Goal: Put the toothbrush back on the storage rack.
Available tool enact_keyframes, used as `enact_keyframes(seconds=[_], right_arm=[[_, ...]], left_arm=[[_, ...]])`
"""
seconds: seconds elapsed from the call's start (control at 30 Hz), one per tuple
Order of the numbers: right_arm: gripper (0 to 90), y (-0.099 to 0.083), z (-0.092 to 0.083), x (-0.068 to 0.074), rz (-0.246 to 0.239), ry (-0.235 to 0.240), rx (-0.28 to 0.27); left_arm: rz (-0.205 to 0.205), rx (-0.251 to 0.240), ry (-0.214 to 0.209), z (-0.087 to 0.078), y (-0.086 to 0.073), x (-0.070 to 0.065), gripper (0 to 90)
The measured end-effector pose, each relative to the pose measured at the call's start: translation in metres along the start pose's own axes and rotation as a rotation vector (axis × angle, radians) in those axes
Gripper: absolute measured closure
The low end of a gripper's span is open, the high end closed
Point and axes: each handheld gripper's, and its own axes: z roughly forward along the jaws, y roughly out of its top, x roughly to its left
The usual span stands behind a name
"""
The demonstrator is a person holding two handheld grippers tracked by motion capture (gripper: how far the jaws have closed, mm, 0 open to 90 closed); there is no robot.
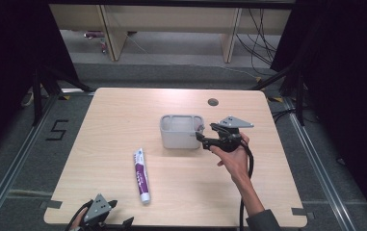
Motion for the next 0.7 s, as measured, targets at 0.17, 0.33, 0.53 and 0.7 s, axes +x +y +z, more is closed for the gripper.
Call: enact_keyframes(seconds=[0.17, 0.33, 0.53, 0.7], right_arm=[[27.2, -0.004, -0.009, 0.002, -0.002, 0.02, 0.003], [27.6, -0.009, -0.019, 0.003, -0.016, 0.009, -0.003], [28.1, -0.019, -0.031, 0.004, -0.006, 0.001, 0.009], [28.3, -0.03, -0.038, 0.001, -0.04, -0.003, 0.025]], left_arm=[[0.014, 0.015, 0.004, -0.001, 0.0, 0.001, 17.4], [-0.004, -0.002, 0.001, 0.0, 0.0, 0.0, 17.4], [0.014, 0.01, 0.003, -0.001, 0.0, 0.001, 17.4], [0.0, -0.002, -0.001, -0.001, 0.0, 0.0, 17.4]])
